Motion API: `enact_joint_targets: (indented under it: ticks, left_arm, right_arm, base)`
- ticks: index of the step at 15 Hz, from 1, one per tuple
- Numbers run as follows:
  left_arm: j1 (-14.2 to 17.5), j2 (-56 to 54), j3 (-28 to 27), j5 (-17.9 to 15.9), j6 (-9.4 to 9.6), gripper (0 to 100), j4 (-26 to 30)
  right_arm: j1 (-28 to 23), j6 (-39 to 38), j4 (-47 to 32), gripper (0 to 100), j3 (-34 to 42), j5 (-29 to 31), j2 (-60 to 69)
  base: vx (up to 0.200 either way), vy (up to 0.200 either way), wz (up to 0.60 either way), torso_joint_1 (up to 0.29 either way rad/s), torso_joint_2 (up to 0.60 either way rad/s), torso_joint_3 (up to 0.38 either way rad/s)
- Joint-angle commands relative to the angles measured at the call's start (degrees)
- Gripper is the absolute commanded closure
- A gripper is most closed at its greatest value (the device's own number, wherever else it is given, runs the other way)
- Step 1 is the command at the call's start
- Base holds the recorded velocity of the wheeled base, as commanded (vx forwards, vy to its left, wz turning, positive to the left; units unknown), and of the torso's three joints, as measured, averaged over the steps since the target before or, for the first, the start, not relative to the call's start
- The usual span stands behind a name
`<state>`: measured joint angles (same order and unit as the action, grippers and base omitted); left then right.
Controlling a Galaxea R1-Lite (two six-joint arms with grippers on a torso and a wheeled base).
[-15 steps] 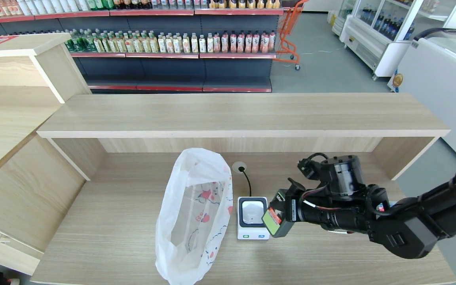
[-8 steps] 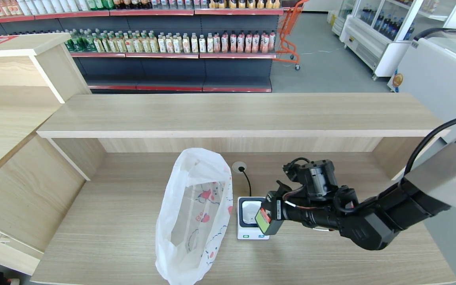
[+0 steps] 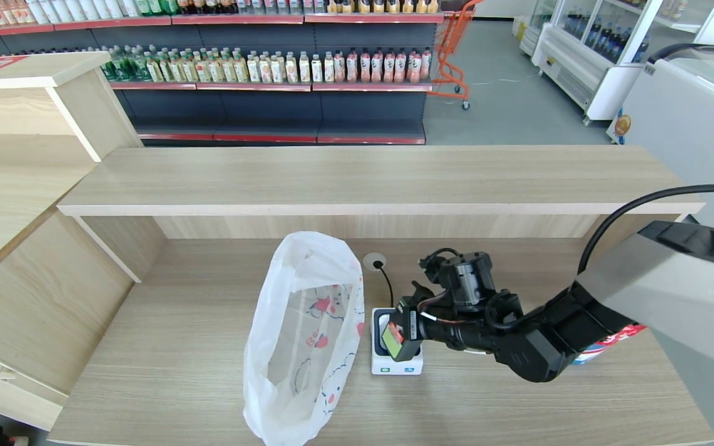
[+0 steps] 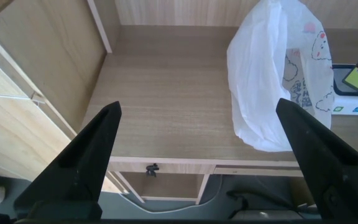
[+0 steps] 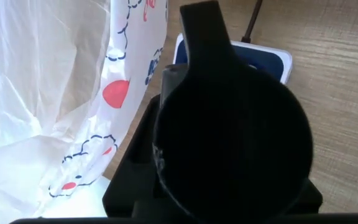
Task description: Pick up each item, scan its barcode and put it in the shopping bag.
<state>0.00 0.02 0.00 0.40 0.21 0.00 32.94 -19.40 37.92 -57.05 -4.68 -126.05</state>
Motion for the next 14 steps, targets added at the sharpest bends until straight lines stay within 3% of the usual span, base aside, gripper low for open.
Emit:
enact_joint_targets:
  ticks: [1, 6, 8, 10, 11, 14]
  left_arm:
    - [0.0, 0.0, 0.0, 0.0, -0.03, 0, 0.0]
    - [0.0, 0.0, 0.0, 0.0, 0.06, 0, 0.0]
    - [0.0, 0.0, 0.0, 0.0, -0.03, 0, 0.0]
    - [0.0, 0.0, 0.0, 0.0, -0.03, 0, 0.0]
    - [0.0, 0.0, 0.0, 0.0, -0.03, 0, 0.0]
    - [0.0, 0.0, 0.0, 0.0, -0.03, 0, 0.0]
  right_arm:
    - [0.1, 0.7, 0.1, 100, -0.9, 0.0, -2.4]
    - [0.1, -0.4, 1.7, 100, -0.3, 0.0, 0.4]
    - [-0.3, -5.7, 1.2, 100, 2.6, -0.2, 9.5]
    - [-0.9, -6.2, 1.1, 100, 7.0, -0.1, 17.9]
    - [-1.4, -4.7, 0.9, 100, 9.2, -0.1, 23.5]
    - [-5.1, 11.9, 2.0, 100, 16.9, 0.0, 31.4]
  base:
    - [0.0, 0.0, 0.0, 0.0, 0.0, 0.0]
    - [0.0, 0.0, 0.0, 0.0, 0.0, 0.0]
    - [0.0, 0.0, 0.0, 0.0, 0.0, 0.0]
    - [0.0, 0.0, 0.0, 0.0, 0.0, 0.0]
    - [0.0, 0.0, 0.0, 0.0, 0.0, 0.0]
    - [0.0, 0.0, 0.0, 0.0, 0.0, 0.0]
